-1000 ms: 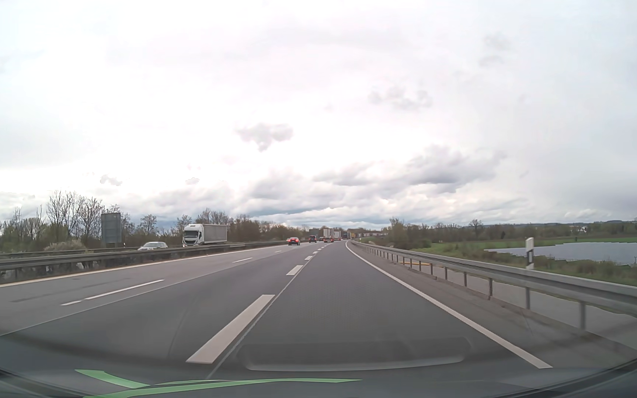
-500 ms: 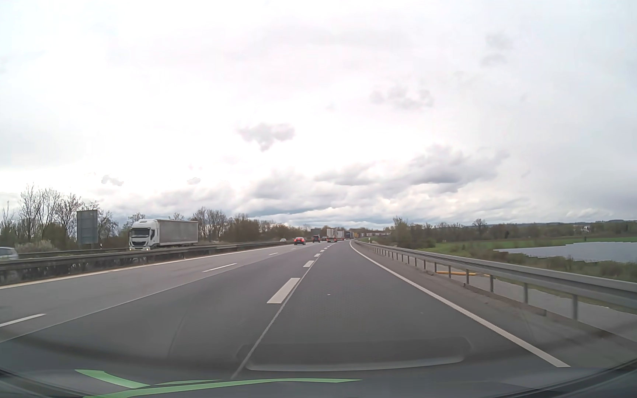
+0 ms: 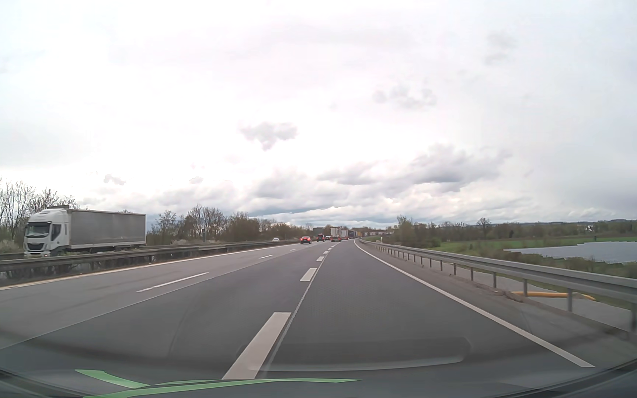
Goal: Follow the waypoints while adhering to traffic rules and regulations
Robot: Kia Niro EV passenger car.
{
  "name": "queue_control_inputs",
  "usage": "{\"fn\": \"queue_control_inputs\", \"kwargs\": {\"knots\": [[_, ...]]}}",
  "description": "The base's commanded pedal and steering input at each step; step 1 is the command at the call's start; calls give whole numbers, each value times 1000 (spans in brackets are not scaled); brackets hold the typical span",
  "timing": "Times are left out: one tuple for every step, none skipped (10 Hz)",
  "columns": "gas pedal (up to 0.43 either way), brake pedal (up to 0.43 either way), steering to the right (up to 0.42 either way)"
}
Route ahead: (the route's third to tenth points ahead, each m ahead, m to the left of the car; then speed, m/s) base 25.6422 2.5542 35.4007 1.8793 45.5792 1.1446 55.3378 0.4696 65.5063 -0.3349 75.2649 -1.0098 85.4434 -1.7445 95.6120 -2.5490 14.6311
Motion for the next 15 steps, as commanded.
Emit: {"fn": "queue_control_inputs", "kwargs": {"knots": [[79,0,-8],[79,0,-8],[79,0,-8],[79,0,-8],[79,0,-8],[79,0,-8],[87,0,-8],[87,0,-8],[87,0,-8],[87,0,-8],[87,0,-8],[87,0,-8],[87,0,-7],[87,0,-6],[87,0,-6]]}}
